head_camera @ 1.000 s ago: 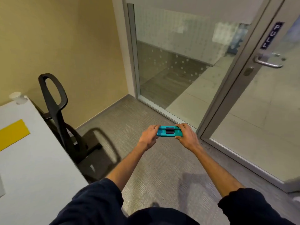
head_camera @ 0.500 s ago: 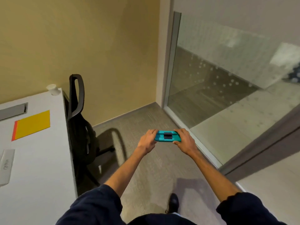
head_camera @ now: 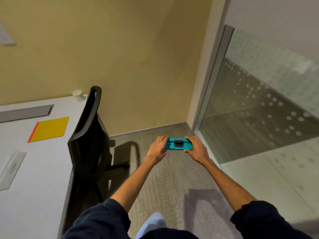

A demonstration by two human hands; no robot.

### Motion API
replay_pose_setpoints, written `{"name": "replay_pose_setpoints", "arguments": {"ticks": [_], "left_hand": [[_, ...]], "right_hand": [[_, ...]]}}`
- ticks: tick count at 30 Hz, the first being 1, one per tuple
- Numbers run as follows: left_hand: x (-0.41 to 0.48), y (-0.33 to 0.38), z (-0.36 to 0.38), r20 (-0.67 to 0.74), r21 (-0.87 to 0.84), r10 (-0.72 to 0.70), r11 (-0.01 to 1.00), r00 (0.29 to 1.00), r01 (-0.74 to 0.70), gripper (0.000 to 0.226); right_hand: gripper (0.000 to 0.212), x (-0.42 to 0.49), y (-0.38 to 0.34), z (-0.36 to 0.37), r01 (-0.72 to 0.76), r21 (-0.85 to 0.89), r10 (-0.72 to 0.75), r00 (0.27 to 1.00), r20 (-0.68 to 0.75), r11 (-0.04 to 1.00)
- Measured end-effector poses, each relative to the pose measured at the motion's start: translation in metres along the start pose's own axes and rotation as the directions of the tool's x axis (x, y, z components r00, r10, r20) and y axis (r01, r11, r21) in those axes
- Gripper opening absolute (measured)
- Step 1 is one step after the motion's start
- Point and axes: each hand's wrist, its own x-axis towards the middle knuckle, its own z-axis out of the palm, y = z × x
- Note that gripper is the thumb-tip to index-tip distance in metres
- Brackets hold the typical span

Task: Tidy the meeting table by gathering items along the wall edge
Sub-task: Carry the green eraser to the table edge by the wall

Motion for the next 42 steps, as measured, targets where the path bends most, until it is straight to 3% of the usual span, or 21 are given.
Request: {"name": "replay_pose_setpoints", "arguments": {"ticks": [7,19,32,37,42], "left_hand": [[0.082,-0.056,-0.011,-0.063,-0.034,-0.150,0.988,0.987,0.148,0.057],[0.233,-0.173,-0.063,-0.163,-0.016,-0.250,0.968,0.954,0.251,0.054],[0.333,-0.274,-0.112,-0.177,0.058,-0.494,0.858,0.851,0.510,0.054],[0.379,-0.312,-0.140,-0.201,0.079,-0.594,0.783,0.779,0.617,0.055],[0.395,-0.343,-0.167,-0.246,0.095,-0.724,0.644,0.644,0.760,0.046]], "right_hand": [[0.063,0.132,-0.016,-0.001,0.139,-0.023,-0.138,0.989,0.061,0.990],[0.062,0.352,-0.075,0.004,0.287,-0.043,-0.282,0.954,0.101,0.957],[0.063,0.534,-0.144,0.026,0.467,0.015,-0.459,0.862,0.216,0.884],[0.062,0.614,-0.178,0.022,0.582,0.019,-0.564,0.779,0.273,0.813],[0.062,0.671,-0.229,0.028,0.711,0.054,-0.680,0.644,0.350,0.701]]}}
